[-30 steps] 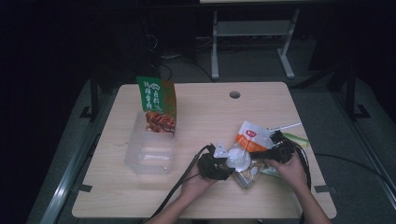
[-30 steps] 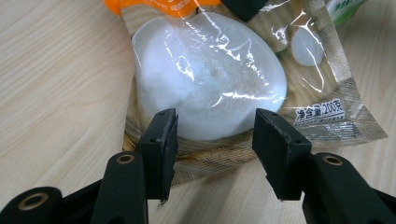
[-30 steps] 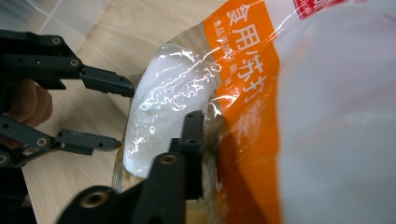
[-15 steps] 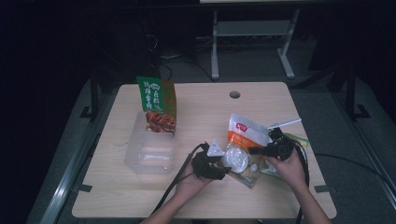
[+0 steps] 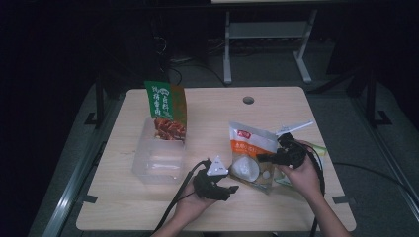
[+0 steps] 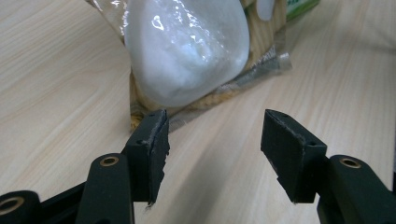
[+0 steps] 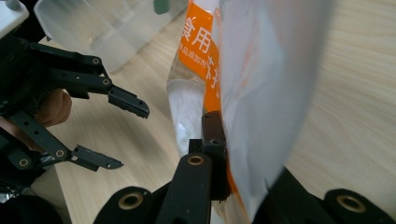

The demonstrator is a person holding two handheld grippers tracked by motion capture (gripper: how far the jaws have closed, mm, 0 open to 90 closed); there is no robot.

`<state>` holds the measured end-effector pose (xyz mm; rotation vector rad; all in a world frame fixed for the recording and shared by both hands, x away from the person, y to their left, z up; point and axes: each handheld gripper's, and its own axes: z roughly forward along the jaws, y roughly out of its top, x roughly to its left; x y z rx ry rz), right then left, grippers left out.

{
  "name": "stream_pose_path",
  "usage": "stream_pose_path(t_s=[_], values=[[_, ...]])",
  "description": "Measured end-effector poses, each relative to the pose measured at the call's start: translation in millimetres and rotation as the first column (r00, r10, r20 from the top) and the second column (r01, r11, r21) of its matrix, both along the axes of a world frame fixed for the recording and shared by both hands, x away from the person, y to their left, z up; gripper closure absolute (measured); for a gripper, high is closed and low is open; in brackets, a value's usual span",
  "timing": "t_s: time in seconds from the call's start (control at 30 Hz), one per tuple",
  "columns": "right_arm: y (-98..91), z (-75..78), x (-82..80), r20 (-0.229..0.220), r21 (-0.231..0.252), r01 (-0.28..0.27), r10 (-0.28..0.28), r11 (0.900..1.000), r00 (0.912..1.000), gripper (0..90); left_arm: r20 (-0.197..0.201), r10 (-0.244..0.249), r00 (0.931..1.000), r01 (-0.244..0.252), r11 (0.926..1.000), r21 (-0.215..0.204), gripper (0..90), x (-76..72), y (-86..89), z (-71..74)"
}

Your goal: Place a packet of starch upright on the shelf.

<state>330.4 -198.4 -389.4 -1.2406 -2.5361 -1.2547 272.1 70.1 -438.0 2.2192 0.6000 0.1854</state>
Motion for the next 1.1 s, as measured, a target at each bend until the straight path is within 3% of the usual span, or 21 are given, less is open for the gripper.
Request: stream_pose_path(t_s=[0.5, 1.1], values=[[29.4, 22.0, -3.9, 0.058, -0.039, -0.062, 0.064, 0.9973, 0.9962, 90.0, 0.005, -0.011, 0.9999, 0.011, 0.9997, -0.02, 39.8, -29.3, 24.6, 0.0], [57.8, 38.7, 7.9, 0.087, -0.037, -0.113, 0.116, 0.9928, 0.9894, 90.0, 0.028, -0.02, 0.9994, 0.021, 0.9976, -0.067, 38.1, -38.7, 35.1, 0.4]])
